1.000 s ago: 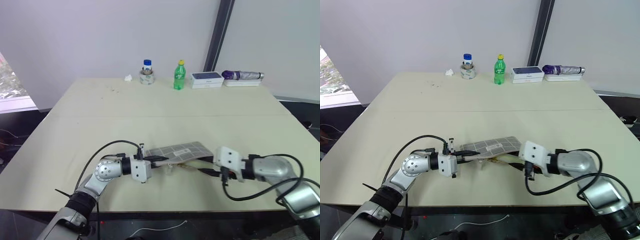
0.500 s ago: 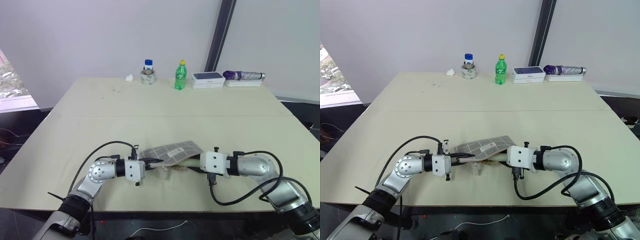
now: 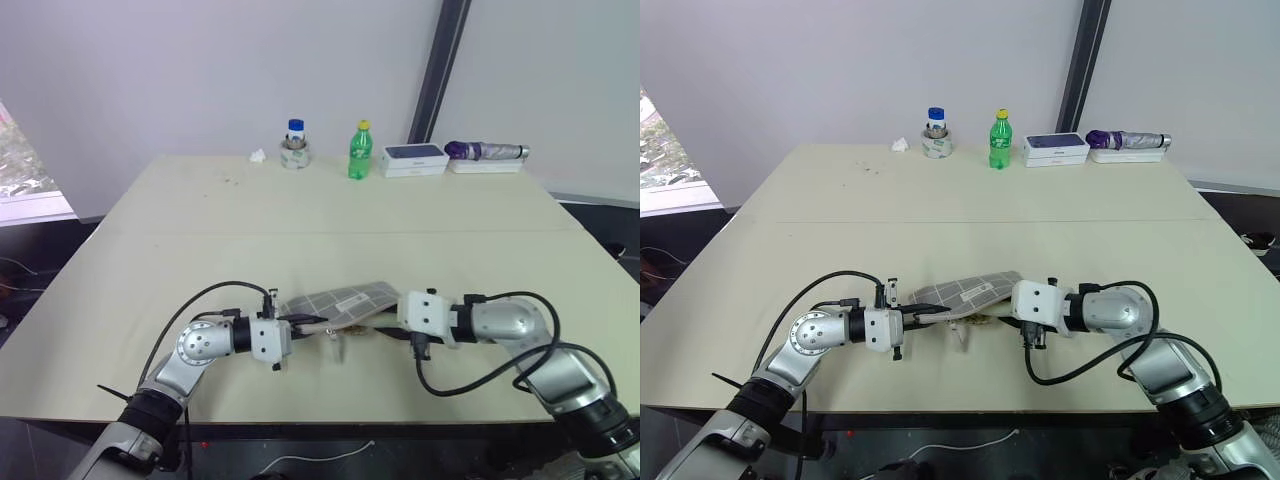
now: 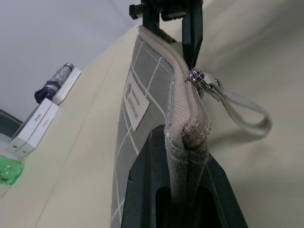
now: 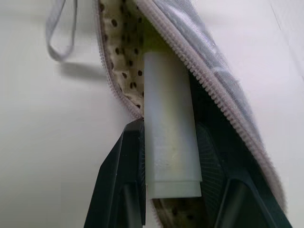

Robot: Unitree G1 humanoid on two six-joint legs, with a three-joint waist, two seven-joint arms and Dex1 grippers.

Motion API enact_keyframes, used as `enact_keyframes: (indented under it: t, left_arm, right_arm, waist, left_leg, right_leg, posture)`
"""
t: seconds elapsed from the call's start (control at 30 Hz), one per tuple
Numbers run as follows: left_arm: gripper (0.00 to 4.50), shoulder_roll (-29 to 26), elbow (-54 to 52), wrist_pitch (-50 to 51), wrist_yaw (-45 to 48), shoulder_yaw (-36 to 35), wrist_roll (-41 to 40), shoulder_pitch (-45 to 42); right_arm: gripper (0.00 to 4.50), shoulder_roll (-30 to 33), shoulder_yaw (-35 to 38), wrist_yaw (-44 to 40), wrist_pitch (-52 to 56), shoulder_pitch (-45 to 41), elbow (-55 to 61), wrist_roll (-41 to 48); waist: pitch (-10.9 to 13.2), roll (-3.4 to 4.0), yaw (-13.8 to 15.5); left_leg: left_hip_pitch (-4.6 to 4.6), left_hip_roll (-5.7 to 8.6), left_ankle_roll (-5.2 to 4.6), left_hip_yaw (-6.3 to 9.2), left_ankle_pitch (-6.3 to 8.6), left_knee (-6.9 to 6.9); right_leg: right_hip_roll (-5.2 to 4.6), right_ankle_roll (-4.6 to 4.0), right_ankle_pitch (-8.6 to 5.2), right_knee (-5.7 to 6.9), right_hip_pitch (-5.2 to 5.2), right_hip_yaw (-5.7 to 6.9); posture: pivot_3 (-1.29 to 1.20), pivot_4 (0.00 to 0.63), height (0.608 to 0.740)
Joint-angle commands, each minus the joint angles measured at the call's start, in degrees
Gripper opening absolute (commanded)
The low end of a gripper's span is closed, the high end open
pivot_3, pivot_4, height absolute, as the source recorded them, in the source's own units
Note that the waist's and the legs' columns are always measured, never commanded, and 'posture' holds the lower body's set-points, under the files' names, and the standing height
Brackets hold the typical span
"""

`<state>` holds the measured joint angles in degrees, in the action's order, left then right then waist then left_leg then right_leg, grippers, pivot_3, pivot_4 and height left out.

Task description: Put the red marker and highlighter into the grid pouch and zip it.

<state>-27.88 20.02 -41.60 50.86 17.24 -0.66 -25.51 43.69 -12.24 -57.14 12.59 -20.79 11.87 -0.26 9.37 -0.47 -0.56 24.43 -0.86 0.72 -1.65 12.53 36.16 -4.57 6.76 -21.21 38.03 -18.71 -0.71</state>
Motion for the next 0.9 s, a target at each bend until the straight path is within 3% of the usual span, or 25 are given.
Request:
enact_keyframes:
  t: [0.03,0.13,0.17,0.47,0.63,0.73,0.9]
  left_arm:
    - [0.0,0.43,-2.8,-1.4,-0.03,-0.56,-1.19,-0.79]
    - [0.0,0.32,-2.78,-1.47,-0.06,-0.61,-1.01,-0.65]
    - [0.0,0.34,-2.87,-1.35,-0.09,-0.64,-1.02,-0.54]
    - [0.0,0.7,-2.96,-1.23,-0.39,-0.67,-0.62,0.11]
    - [0.0,1.0,-2.26,-1.49,-0.82,-0.49,0.21,0.27]
    - [0.0,1.33,-0.2,-2.71,-2.32,0.16,3.69,-0.27]
    - [0.0,3.49,6.2,-6.26,-8.32,0.41,11.21,-4.9]
  right_arm:
    - [2.87,-0.05,0.22,0.03,-1.32,-0.85,0.06,-0.21]
    - [4.39,0.56,1.19,-0.08,-1.4,-0.13,0.8,0.55]
    - [4.45,1.13,1.62,-0.02,-1.34,0.32,1.13,0.46]
    - [4.45,8.42,12.29,-3.35,6.91,9.36,12.3,9.4]
    - [4.45,5.37,23.39,-1.19,16.18,12.21,19.17,23.33]
    - [4.45,-0.66,32.08,5.73,29.7,13.94,23.2,44.84]
    - [4.45,-7.09,25.84,11.02,31.52,25.04,27.28,45.87]
  waist:
    - [0.0,0.0,0.0]
    - [0.0,0.0,-0.03]
    - [0.0,0.0,-0.03]
    - [0.0,0.0,0.01]
    - [0.0,0.0,-0.07]
    - [0.02,-0.04,-0.06]
    - [0.0,-0.17,0.94]
  left_leg:
    - [0.0,0.01,0.0,0.0,0.0,0.0]
    - [0.0,0.01,0.0,0.0,0.0,0.01]
    - [0.0,0.01,0.0,0.0,0.0,0.0]
    - [0.01,0.0,0.0,0.0,0.0,-0.01]
    - [0.0,-0.03,0.0,0.01,0.0,-0.01]
    - [0.0,-0.04,0.0,0.06,0.0,-0.03]
    - [0.01,-0.01,-0.02,0.13,0.01,0.0]
  right_leg:
    - [-0.01,0.0,0.0,0.0,0.0,0.0]
    - [-0.01,0.0,0.0,0.0,0.0,0.0]
    - [-0.01,0.0,0.0,0.0,0.0,0.0]
    - [-0.02,0.0,0.0,-0.01,0.01,0.0]
    - [0.0,0.0,0.0,-0.01,0.02,-0.02]
    - [0.0,0.0,0.0,-0.05,0.08,-0.02]
    - [-0.03,0.0,0.0,-0.11,0.13,0.06]
  posture:
    - [0.0,0.15,0.74]
    - [0.0,0.15,0.74]
    - [0.0,0.15,0.74]
    - [0.0,0.15,0.74]
    - [0.0,0.15,0.74]
    - [0.0,0.15,0.74]
    - [0.0,0.15,0.74]
